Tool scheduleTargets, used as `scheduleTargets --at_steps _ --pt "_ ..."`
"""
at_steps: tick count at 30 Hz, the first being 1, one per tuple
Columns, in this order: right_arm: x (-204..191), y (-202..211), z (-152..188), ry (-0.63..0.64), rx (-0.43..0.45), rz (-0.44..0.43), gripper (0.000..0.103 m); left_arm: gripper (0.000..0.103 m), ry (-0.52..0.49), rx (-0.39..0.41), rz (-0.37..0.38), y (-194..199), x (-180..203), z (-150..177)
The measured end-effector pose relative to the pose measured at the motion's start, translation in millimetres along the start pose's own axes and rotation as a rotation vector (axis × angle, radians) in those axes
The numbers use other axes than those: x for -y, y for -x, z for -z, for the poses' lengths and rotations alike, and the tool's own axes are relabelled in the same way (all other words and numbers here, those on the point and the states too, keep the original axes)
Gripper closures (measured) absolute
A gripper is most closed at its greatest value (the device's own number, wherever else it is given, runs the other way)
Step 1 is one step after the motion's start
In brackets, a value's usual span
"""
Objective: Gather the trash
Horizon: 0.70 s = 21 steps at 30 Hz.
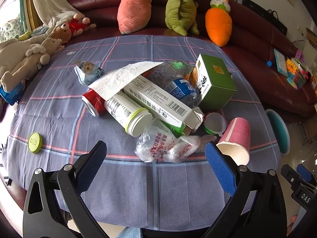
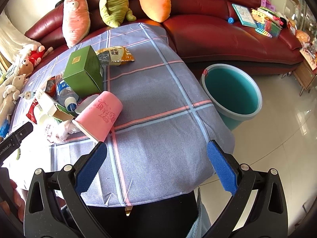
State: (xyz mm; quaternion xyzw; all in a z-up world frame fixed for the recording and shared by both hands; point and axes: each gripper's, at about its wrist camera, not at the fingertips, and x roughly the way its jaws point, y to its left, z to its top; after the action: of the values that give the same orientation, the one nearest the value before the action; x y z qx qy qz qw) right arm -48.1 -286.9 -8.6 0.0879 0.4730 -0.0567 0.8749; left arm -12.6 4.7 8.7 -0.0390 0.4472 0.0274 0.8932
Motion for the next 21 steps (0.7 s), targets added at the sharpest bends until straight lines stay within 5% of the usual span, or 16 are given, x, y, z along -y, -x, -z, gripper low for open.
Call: scheduleTargets --at_steps 21 --pt "-4.5 -19.9 -6.2 0.025 -0.037 0.014 0.006 0.004 0.002 -0.043 -0.010 -30.7 -5.6 0.7"
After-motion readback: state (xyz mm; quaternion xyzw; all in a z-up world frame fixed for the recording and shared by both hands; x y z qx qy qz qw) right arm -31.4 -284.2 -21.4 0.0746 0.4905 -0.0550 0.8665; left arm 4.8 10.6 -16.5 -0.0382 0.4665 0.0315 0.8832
